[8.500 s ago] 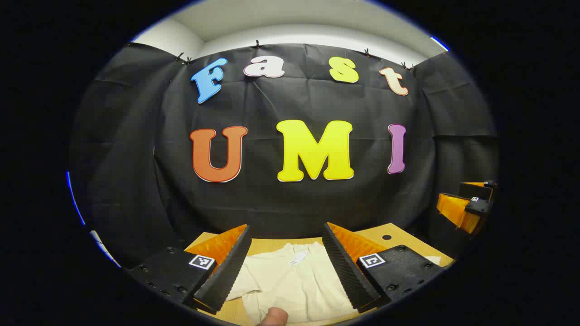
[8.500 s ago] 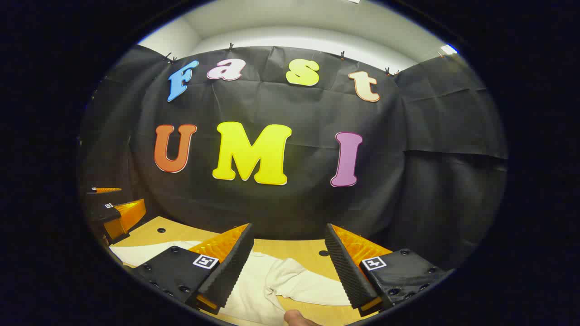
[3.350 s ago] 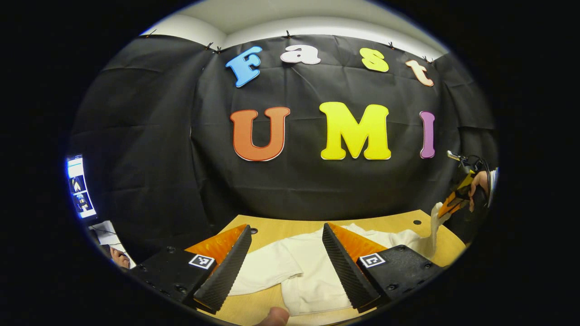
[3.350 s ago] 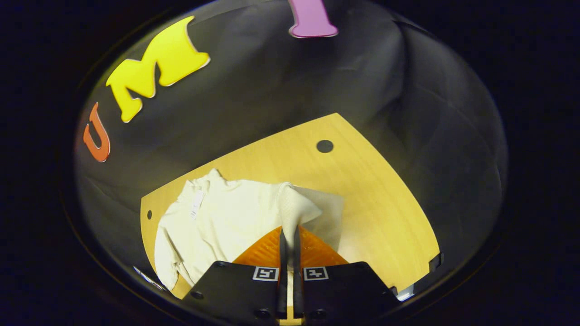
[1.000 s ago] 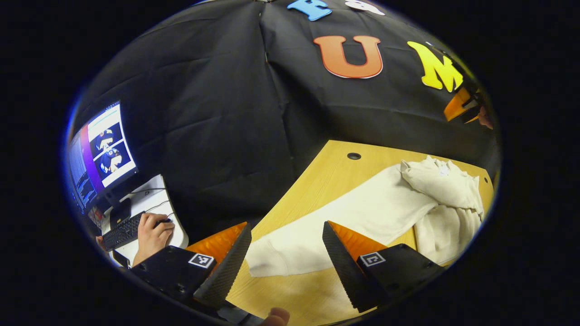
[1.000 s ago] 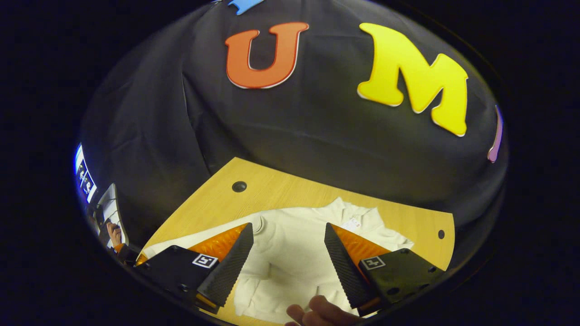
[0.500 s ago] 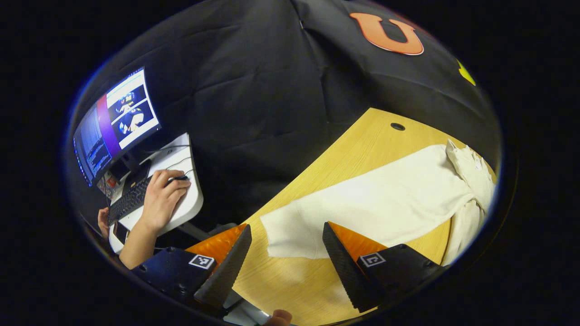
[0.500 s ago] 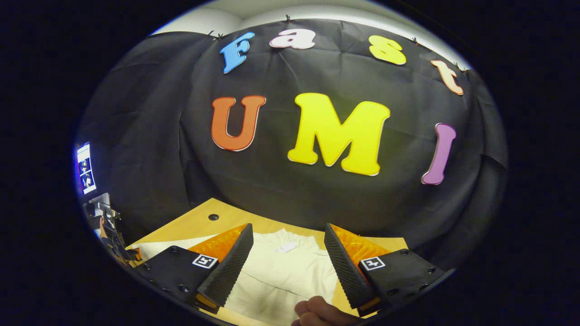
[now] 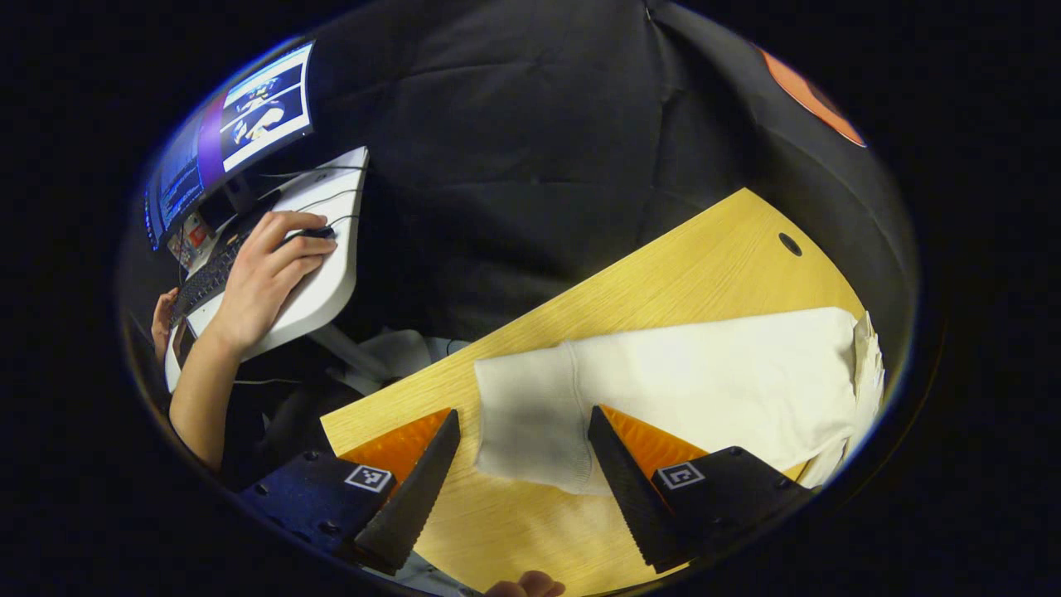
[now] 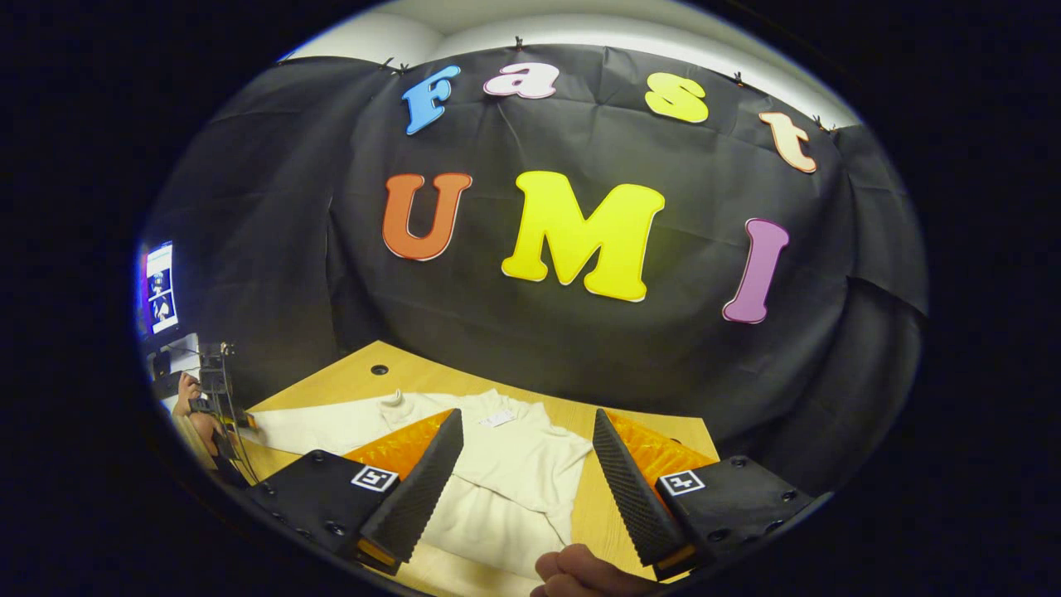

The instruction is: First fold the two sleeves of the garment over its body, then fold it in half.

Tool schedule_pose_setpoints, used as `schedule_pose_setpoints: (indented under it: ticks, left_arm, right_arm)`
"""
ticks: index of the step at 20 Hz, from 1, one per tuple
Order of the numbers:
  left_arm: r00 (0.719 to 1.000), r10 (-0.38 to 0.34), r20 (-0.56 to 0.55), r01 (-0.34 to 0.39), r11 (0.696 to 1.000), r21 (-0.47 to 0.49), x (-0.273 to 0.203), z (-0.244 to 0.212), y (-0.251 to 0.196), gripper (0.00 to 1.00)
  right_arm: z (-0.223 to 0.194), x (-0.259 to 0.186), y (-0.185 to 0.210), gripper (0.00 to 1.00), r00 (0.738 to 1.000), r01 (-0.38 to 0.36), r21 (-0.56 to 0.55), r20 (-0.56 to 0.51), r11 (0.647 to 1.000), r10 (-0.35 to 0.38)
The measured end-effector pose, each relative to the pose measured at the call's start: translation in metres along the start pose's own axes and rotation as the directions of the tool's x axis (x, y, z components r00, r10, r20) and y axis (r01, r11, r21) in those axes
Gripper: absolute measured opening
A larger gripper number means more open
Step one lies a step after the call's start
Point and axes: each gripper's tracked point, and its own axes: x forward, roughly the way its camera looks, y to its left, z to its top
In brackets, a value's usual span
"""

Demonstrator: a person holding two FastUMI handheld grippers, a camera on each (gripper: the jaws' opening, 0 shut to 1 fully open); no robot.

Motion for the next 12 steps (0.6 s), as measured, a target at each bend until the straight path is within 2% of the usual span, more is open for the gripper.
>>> schedule_pose_setpoints:
  ticks: [4, 5, 7, 8, 9, 12]
  left_arm:
    - [0.998, -0.006, -0.068, 0.005, 1.000, -0.003, 0.007, 0.002, -0.001, 0.98]
    - [0.997, -0.010, -0.078, 0.010, 1.000, -0.001, 0.008, 0.003, 0.000, 1.00]
    - [0.994, -0.013, -0.107, 0.013, 1.000, -0.005, 0.009, 0.002, 0.001, 0.93]
    - [0.993, -0.011, -0.117, 0.010, 1.000, -0.011, 0.009, 0.002, 0.001, 0.96]
    - [0.992, -0.010, -0.128, 0.008, 1.000, -0.019, 0.009, 0.001, 0.000, 0.87]
    - [0.989, -0.011, -0.149, 0.010, 1.000, -0.012, 0.010, 0.001, -0.002, 0.77]
  right_arm:
    - [-0.002, -0.003, 0.012, 0.98, 1.000, -0.017, -0.027, 0.010, 0.999, 0.017]
    - [-0.001, -0.005, 0.012, 0.99, 1.000, -0.013, -0.029, 0.018, 0.999, 0.014]
    - [0.002, -0.010, 0.010, 0.99, 0.999, -0.002, -0.015, 0.037, 1.000, 0.002]
    - [0.004, -0.012, 0.005, 0.99, 0.999, 0.014, -0.011, 0.049, 1.000, -0.013]
    - [0.008, -0.016, 0.000, 0.98, 0.997, 0.033, -0.012, 0.070, 0.999, -0.032]
    - [0.020, -0.032, -0.019, 0.99, 0.986, 0.092, -0.001, 0.141, 0.996, -0.091]
